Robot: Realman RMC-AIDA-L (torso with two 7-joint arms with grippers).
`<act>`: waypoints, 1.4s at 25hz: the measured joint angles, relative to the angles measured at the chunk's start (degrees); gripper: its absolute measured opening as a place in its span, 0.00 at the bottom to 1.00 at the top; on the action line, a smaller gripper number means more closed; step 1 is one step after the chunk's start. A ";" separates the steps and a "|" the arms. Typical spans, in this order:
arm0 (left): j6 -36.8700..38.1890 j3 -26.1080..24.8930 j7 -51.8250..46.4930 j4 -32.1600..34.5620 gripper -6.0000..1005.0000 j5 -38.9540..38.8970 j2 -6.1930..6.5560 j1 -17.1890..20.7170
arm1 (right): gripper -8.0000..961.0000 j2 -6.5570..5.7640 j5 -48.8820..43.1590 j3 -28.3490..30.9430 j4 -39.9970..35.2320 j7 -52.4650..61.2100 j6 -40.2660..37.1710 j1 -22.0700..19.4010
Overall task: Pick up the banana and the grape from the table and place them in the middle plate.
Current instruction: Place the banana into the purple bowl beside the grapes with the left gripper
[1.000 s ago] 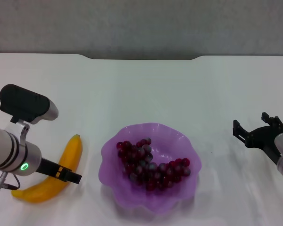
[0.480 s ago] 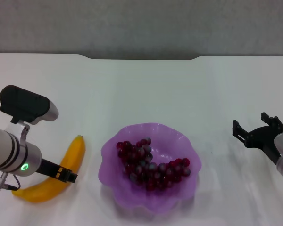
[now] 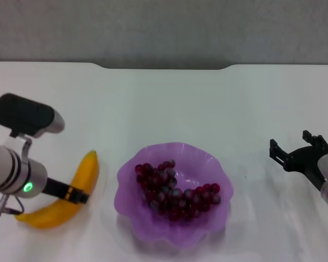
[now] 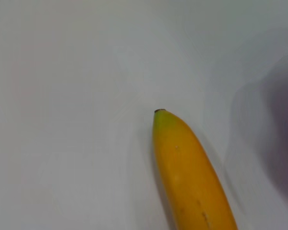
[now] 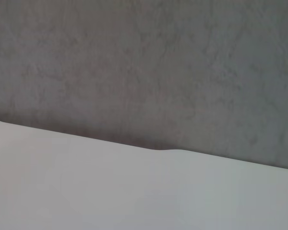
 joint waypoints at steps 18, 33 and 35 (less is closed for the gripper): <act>-12.08 3.45 -0.28 -23.64 0.50 -26.12 -0.23 4.48 | 0.92 0.00 0.00 -0.04 -0.37 0.00 0.12 0.08; 0.35 6.22 8.98 -4.41 0.50 -36.73 -0.47 -1.59 | 0.92 -0.08 0.00 -0.04 0.01 0.00 0.00 0.19; 2.99 7.53 8.82 -3.38 0.50 -37.13 -0.52 -1.62 | 0.92 -0.08 0.00 -0.04 0.08 0.00 0.00 0.21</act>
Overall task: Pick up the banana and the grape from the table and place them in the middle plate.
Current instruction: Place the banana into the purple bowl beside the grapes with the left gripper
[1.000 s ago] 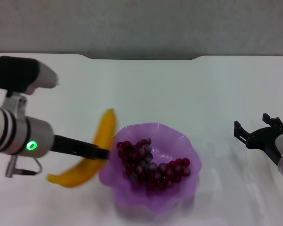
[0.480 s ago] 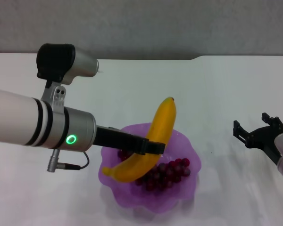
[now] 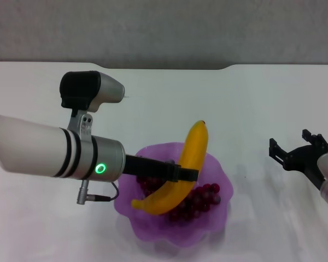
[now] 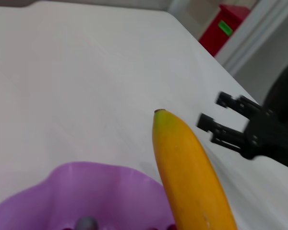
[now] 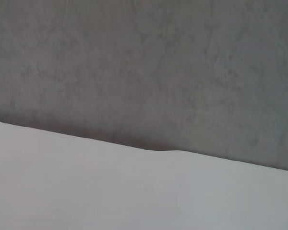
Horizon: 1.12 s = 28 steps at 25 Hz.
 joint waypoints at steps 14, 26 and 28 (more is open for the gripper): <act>8.82 4.32 0.08 6.60 0.50 -4.40 -0.13 -0.70 | 0.92 -0.01 0.00 0.00 -0.01 0.00 0.00 0.20; 11.34 4.72 1.03 3.45 0.70 -3.50 0.55 0.12 | 0.92 0.08 0.00 -0.09 -0.18 0.00 0.00 -0.04; 11.49 2.95 3.14 -0.20 0.75 -2.53 0.63 2.29 | 0.92 0.08 0.00 -0.09 -0.21 0.00 0.01 -0.19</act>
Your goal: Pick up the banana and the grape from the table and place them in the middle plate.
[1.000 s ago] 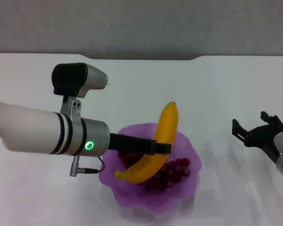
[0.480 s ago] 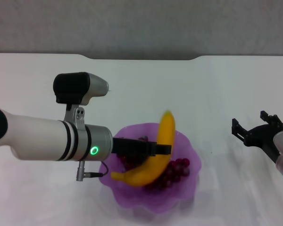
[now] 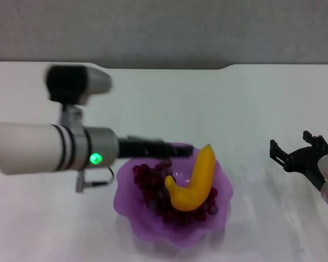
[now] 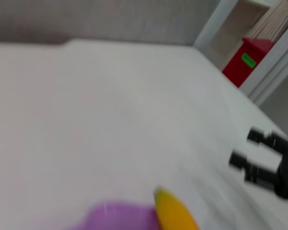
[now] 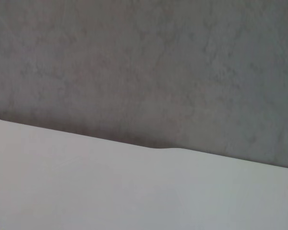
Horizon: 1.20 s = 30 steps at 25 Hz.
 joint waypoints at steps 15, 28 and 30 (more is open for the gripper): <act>31.95 -2.92 51.53 1.58 0.89 -35.40 -0.75 15.80 | 0.92 0.09 -0.02 -0.49 0.30 -0.01 -0.73 -0.23; 13.26 -5.36 118.67 27.96 0.78 -93.92 -1.11 11.52 | 0.92 0.00 -0.19 -2.78 0.30 -0.23 -4.43 0.11; 2.36 -4.84 128.02 36.21 0.78 -103.66 -1.18 10.02 | 0.92 0.00 -0.19 -2.88 0.25 -0.29 -4.78 0.12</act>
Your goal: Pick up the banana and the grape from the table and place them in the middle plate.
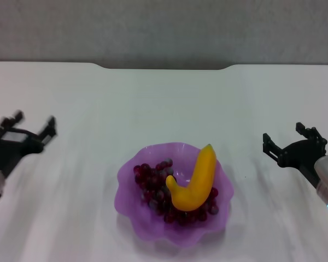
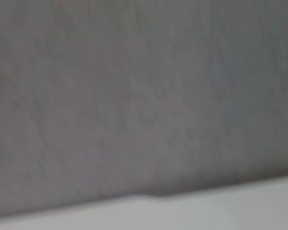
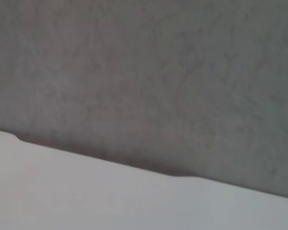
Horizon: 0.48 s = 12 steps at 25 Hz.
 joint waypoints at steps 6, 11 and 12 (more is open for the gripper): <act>-15.39 0.34 6.11 12.91 0.79 -9.91 0.17 -2.80 | 0.92 0.19 0.00 -1.01 -0.08 -2.67 -5.08 -0.88; -13.57 0.48 3.64 13.93 0.80 -9.95 -0.03 -2.84 | 0.92 0.26 0.43 -1.05 -0.26 -3.33 -10.79 -3.77; -13.25 0.49 2.66 13.93 0.80 -9.99 0.01 -3.02 | 0.92 0.27 0.54 -0.92 -0.45 -3.34 -11.59 -4.38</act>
